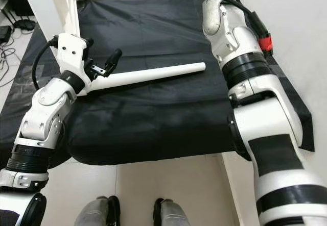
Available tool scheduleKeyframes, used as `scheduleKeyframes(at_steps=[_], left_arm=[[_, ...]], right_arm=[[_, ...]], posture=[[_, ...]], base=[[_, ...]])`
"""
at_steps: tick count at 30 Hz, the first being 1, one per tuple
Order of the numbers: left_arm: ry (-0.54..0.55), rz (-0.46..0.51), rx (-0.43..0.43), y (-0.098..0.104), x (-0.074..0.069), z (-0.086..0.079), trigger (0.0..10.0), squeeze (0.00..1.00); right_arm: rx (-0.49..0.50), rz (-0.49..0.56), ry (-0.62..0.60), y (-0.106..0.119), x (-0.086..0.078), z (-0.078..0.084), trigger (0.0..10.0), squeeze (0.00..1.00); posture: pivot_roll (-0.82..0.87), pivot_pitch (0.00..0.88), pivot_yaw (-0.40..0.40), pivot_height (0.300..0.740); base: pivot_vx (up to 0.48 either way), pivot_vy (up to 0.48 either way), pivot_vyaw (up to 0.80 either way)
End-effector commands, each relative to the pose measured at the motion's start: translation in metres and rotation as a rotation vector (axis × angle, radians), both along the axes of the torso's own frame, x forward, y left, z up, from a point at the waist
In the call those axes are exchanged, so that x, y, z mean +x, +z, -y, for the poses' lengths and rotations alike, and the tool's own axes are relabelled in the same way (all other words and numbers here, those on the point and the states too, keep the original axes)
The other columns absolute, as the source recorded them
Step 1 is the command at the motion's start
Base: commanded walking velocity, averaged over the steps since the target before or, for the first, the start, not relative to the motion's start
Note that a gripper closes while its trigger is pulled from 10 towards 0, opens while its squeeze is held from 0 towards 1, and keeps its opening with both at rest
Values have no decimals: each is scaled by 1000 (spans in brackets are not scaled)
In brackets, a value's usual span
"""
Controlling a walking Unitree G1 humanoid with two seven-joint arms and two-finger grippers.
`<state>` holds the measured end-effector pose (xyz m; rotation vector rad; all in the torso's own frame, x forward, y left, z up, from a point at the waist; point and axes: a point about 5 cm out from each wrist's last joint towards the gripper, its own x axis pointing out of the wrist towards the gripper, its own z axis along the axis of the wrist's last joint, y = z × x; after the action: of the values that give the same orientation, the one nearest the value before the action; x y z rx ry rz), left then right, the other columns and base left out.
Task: Building children table
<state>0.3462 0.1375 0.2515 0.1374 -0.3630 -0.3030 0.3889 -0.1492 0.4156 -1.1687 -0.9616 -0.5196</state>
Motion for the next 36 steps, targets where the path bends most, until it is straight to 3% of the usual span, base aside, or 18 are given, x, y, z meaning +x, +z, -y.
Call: scheduleKeyframes(at_steps=[1,2,3,4,5,10,12,15,17,22,23,28,29,31,32,34,35,36], left_arm=[[31,-6,-29,-2,3,-5,10000,0],[31,-6,-29,-2,3,-5,10000,0],[38,-7,-37,-2,3,-5,10000,0],[38,-7,-37,-2,3,-5,10000,0],[59,-15,-47,-4,5,-8,10000,0],[160,-44,-89,-11,9,-19,10000,0],[266,-95,-148,-22,11,-32,10000,0],[266,-95,-148,-22,11,-32,10000,0],[427,-177,-234,-43,8,-52,10000,0],[484,-197,-245,-52,5,-59,10000,0],[539,-225,-270,-63,1,-67,10000,0],[586,-250,-272,-71,-2,-76,10000,0],[619,-246,-243,-72,-5,-90,10000,0],[619,-246,-243,-72,-5,-90,10000,0],[664,-232,-177,-70,-8,-113,10000,0],[664,-232,-177,-70,-8,-113,10000,0],[720,-201,-98,-60,-12,-145,10000,0],[720,-201,-98,-60,-12,-145,10000,0]], right_arm=[[-19,19,15,6,-1,-5,10000,0],[-19,19,15,6,-1,-5,10000,0],[-21,19,15,6,0,-6,2784,0],[-21,19,15,6,0,-6,2784,0],[-20,18,19,7,0,-6,0,0],[-19,14,30,9,1,-7,0,0],[-15,5,38,9,1,-8,0,0],[-15,5,38,9,1,-8,0,0],[-15,7,51,9,1,-9,0,0],[-16,6,55,9,1,-9,0,0],[-14,-2,62,9,2,-10,0,0],[-6,-9,67,9,2,-9,0,0],[11,-27,72,8,3,-7,0,0],[11,-27,72,8,3,-7,0,0],[45,-57,77,6,5,-3,0,0],[45,-57,77,6,5,-3,0,0],[89,-99,80,0,8,3,0,0],[89,-99,80,0,8,3,0,0]], posture=[[25,158,-68,740],[25,158,-68,740],[25,158,-68,740],[25,158,-68,740],[14,164,-70,740],[14,165,-71,740],[10,164,-71,740],[10,164,-71,740],[8,159,-69,740],[8,155,-69,740],[8,152,-72,740],[11,151,-72,740],[13,145,-73,740],[13,145,-73,740],[18,139,-73,740],[18,139,-73,740],[22,136,-73,740],[22,136,-73,740]], base=[[0,0,0],[0,0,0],[0,0,0],[0,0,0],[0,0,0],[0,0,0],[0,0,0],[0,0,0],[0,0,0],[0,0,0],[0,0,0],[0,0,0],[0,0,0],[0,0,0],[0,0,0],[0,0,0],[0,0,0],[0,0,0]])
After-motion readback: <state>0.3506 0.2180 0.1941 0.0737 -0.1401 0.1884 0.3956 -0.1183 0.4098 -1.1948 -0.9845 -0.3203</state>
